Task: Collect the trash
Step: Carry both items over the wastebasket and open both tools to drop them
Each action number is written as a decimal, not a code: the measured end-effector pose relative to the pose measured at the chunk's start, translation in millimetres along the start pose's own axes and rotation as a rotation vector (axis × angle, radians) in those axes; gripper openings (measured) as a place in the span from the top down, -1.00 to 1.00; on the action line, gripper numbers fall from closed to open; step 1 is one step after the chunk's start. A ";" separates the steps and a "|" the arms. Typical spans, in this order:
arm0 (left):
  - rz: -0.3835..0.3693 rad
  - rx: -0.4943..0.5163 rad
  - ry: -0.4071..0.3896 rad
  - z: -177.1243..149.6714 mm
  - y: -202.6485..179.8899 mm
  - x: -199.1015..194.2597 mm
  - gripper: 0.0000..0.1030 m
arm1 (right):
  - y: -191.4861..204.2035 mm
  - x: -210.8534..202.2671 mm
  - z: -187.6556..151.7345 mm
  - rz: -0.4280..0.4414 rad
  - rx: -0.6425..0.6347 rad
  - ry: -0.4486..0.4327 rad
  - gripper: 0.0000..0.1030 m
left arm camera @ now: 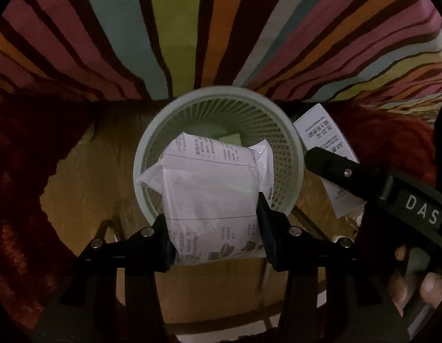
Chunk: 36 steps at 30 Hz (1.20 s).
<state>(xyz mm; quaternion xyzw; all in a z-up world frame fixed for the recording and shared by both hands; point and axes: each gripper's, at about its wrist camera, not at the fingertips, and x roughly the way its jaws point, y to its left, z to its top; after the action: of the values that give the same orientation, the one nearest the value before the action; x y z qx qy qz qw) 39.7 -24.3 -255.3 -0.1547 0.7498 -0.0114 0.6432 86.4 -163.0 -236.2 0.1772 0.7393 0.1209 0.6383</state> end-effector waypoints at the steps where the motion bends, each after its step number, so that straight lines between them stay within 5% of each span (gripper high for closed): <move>1: -0.001 -0.003 0.011 0.4 2.4 2.0 0.08 | 0.2 2.2 1.3 -0.001 0.009 0.009 0.12; 17: 0.020 -0.056 0.171 7.4 13.1 44.1 0.07 | -16.9 46.1 13.7 -0.010 0.112 0.157 0.12; 22: 0.025 -0.088 0.214 8.8 17.9 53.5 -0.08 | -21.2 56.6 12.8 0.001 0.136 0.184 0.09; 24: 0.035 -0.105 0.238 7.7 21.1 57.1 -0.48 | -24.1 62.4 13.5 0.004 0.158 0.198 -0.36; 26: 0.053 -0.113 0.242 7.5 22.8 57.6 -0.59 | -29.2 61.4 14.1 -0.024 0.180 0.182 -0.59; 36: 0.057 -0.122 0.222 6.1 22.9 50.7 -0.59 | -42.0 54.3 13.7 -0.020 0.217 0.148 -0.61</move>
<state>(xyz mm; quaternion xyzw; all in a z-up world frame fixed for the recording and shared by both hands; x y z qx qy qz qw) 34.3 -13.8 -310.0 -0.1700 0.8198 0.0352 0.5457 88.8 -179.2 -304.3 0.2283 0.7949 0.0467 0.5603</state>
